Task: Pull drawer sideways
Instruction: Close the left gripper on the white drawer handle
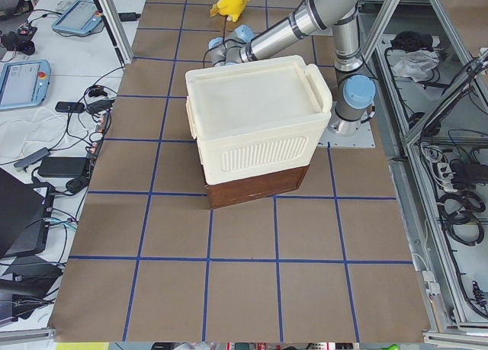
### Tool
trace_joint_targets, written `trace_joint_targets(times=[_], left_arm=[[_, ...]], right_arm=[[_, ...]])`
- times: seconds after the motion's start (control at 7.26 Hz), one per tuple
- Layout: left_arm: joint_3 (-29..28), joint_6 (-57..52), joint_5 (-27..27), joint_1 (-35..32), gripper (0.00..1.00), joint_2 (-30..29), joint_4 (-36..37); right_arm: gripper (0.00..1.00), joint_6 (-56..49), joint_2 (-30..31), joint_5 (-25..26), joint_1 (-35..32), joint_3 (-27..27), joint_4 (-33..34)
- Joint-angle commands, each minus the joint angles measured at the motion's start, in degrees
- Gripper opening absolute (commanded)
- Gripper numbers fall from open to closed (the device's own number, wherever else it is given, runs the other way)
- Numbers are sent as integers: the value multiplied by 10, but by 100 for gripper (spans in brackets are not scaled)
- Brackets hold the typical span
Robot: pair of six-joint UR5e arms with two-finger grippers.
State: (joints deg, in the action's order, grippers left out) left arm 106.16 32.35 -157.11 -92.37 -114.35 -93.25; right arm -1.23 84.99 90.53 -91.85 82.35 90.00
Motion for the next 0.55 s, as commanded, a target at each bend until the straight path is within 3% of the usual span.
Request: trace_joint_targets(times=[0.0,0.41], left_arm=[[-2,3,1,0,65,0,0],[-3,3,1,-4,63,-4,0]], right_arm=[[100,0,0,0,0,0,0],[100,0,0,0,0,0,0]])
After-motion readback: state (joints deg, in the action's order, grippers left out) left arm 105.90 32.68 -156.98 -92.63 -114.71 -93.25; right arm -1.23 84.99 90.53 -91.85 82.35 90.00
